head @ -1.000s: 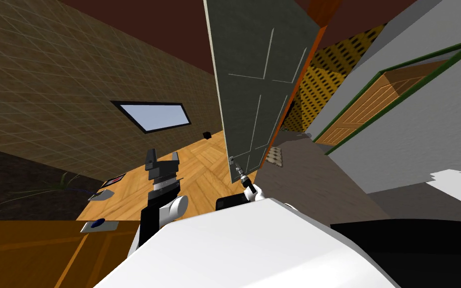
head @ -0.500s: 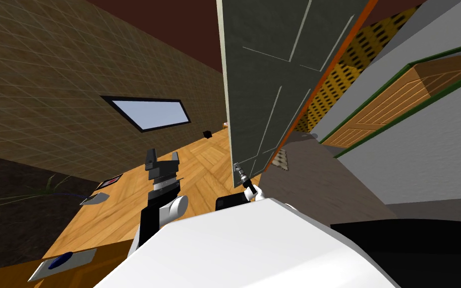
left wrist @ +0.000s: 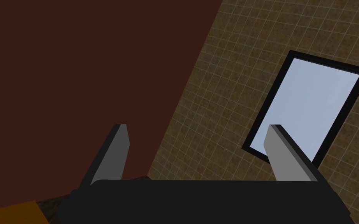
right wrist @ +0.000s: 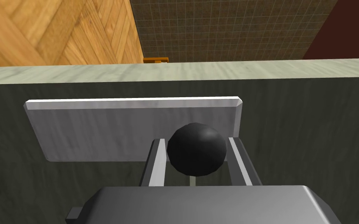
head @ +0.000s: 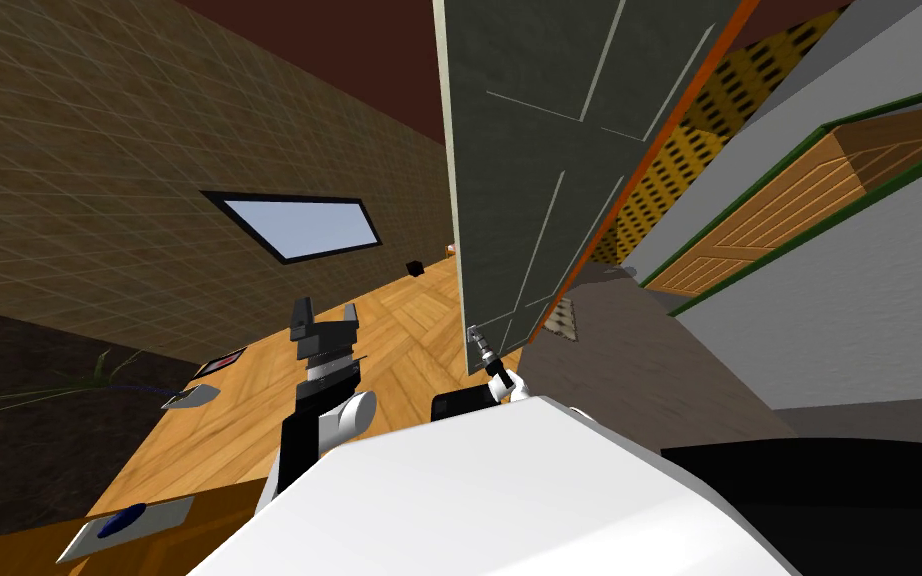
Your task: Push the door open
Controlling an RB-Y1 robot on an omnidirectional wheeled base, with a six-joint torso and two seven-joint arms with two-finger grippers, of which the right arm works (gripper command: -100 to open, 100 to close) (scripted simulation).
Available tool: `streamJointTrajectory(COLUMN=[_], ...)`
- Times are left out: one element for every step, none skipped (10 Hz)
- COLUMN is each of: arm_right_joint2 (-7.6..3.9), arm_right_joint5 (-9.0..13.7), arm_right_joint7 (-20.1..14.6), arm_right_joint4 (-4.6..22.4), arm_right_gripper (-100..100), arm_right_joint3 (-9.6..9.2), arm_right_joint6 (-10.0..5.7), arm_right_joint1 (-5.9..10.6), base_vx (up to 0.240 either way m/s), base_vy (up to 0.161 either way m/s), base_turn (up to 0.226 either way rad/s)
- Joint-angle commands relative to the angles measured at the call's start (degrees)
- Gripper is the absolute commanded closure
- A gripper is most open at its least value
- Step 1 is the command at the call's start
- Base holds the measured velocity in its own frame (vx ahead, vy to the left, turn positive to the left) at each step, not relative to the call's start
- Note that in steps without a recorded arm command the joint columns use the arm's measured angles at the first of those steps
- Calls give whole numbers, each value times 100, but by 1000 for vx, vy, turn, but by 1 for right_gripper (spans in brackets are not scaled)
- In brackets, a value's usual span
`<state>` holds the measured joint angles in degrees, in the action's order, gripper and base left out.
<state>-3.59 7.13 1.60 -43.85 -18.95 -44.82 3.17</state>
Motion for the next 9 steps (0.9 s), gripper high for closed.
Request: streamJointTrajectory(arm_right_joint2=[0,0,-39,-47,-71,-88,-104,-119,-133], arm_right_joint5=[3,3,36,45,73,97,121,149,178], arm_right_joint7=[-5,-5,20,25,42,56,71,87,104], arm_right_joint4=[-7,-7,23,27,40,50,61,74,87], arm_right_gripper=[100,100,100,100,100,100,100,100,100], arm_right_joint3=[3,3,88,110,182,241,303,372,444], arm_right_joint6=[-12,-12,6,7,8,10,11,13,15], arm_right_joint1=[1,1,3,7,17,25,34,44,54], base_vx=[-8,0,124,171,153,204,223,223,209], base_vy=[-1,0,62,81,95,125,94,56,115], base_turn=[-3,0,-33,-43,-45,-60,-29,-46,-56])
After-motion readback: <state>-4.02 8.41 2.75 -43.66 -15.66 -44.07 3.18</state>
